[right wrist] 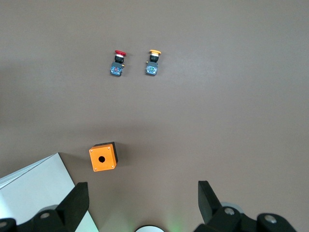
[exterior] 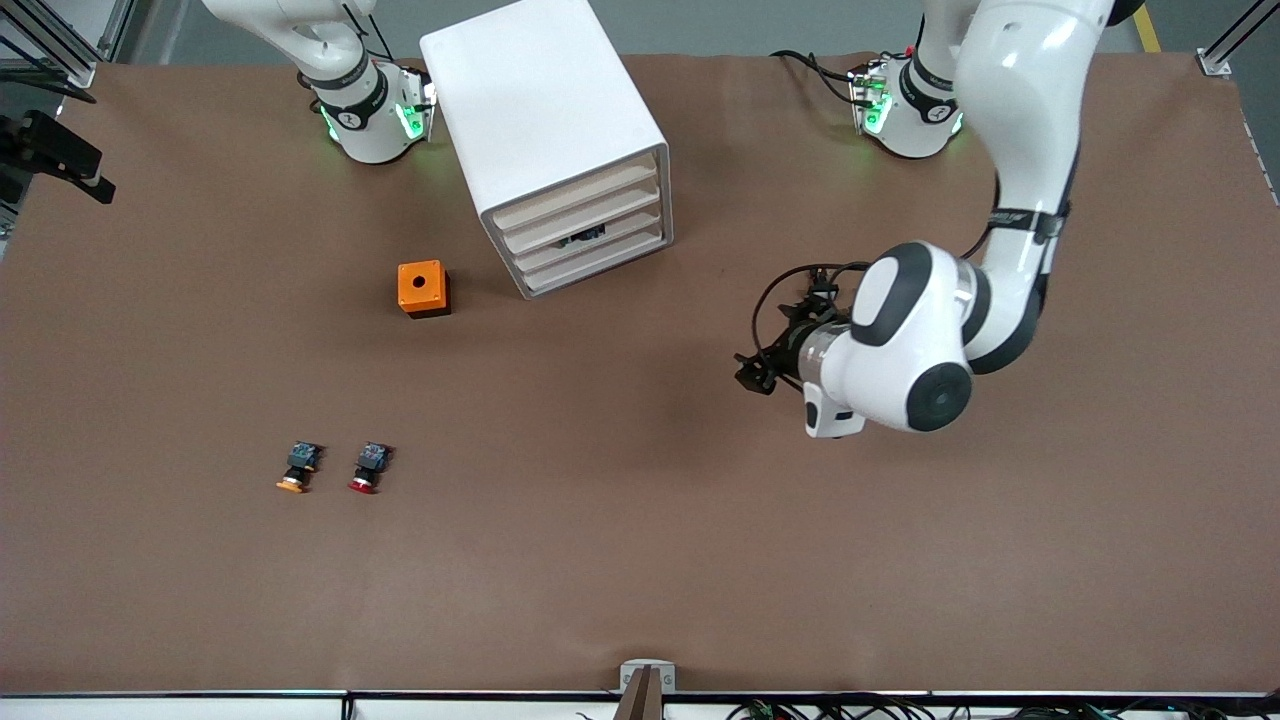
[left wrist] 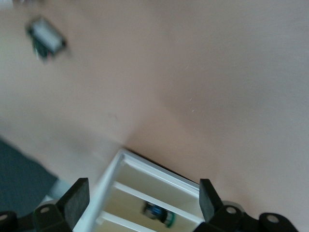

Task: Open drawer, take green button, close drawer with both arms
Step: 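Reach the left gripper to the white cabinet's drawer handle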

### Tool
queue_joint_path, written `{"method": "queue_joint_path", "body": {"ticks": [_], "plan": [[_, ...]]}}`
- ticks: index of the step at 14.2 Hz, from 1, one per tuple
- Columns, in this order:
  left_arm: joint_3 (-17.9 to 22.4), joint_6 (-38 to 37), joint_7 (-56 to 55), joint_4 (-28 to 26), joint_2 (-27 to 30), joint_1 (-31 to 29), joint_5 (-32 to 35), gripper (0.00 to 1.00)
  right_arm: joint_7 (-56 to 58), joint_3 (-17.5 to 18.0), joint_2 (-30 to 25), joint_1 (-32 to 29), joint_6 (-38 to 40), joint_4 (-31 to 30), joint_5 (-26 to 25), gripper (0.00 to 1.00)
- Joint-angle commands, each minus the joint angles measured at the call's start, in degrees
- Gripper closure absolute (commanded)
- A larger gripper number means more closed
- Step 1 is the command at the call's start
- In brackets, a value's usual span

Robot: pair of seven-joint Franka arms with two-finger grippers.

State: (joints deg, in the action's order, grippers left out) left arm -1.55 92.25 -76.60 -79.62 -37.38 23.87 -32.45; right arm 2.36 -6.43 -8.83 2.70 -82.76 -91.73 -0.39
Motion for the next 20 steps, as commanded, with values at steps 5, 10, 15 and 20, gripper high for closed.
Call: {"method": "queue_joint_path", "body": {"ticks": [5, 10, 15, 20], "plan": [[-5.11, -4.0, -33.04, 4.21, -9.97, 1.01, -12.11, 0.0, -0.43, 0.1, -0.75, 0.02, -0.04, -0.29, -1.63, 0.0], [-7.84, -6.29, -47.92, 4.12, -16.39, 1.27, -20.44, 0.0, -0.43, 0.19, -0.75, 0.2, -0.12, -0.2, -2.42, 0.0], [-9.08, -6.82, -53.83, 3.77, -21.5, 1.62, -25.29, 0.22, -0.86, 0.19, 1.62, 0.37, 0.49, 2.7, -2.42, 0.0], [-9.26, -9.54, -51.9, 3.42, -22.3, 5.22, -25.03, 0.48, -0.52, 0.19, 4.25, 0.64, 0.49, 2.7, -2.42, 0.0]]}}
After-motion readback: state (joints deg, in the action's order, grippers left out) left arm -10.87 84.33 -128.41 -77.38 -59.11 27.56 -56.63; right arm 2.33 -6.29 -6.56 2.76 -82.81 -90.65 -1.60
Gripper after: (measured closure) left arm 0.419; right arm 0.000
